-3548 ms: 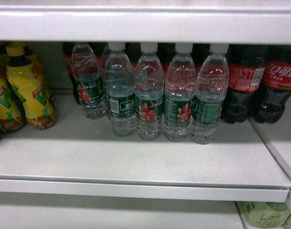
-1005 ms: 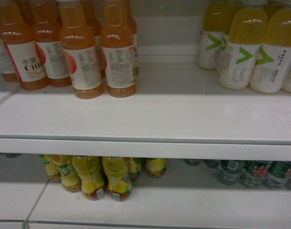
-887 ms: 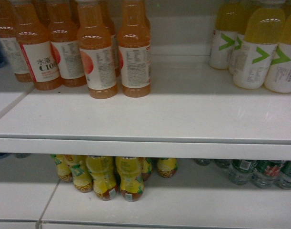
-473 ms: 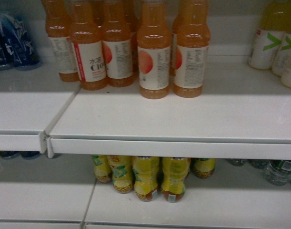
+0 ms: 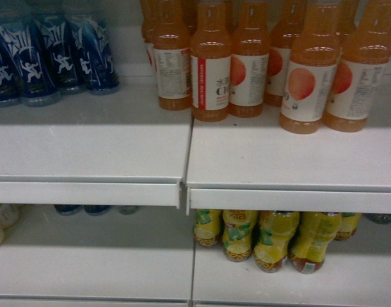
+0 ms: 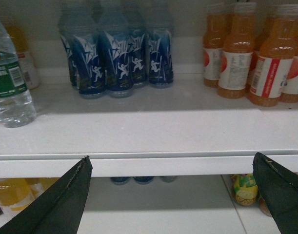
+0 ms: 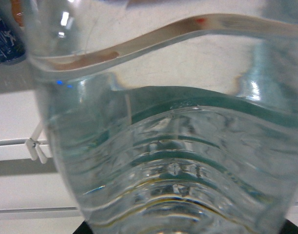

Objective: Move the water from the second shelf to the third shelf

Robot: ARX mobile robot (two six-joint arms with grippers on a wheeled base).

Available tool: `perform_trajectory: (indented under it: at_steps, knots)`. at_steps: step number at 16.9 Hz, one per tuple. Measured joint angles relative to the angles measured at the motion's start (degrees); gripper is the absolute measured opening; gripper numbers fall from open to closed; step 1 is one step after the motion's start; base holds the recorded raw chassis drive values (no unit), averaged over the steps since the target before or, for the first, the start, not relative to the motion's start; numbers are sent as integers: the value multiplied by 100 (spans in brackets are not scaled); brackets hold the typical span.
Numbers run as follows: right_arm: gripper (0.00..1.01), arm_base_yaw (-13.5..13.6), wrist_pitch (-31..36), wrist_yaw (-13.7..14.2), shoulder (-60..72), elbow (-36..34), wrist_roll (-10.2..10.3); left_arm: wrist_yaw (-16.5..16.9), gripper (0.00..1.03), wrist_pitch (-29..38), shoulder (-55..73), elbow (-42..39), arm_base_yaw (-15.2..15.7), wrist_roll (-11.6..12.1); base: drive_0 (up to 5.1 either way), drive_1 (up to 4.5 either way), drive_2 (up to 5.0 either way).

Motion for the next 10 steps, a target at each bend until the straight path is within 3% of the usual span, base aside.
perform_trajectory:
  at_steps: [10]
  knots:
    - [40, 0, 2, 2, 9, 0, 0, 0, 98, -7, 0, 0, 0, 0, -506, 240, 240]
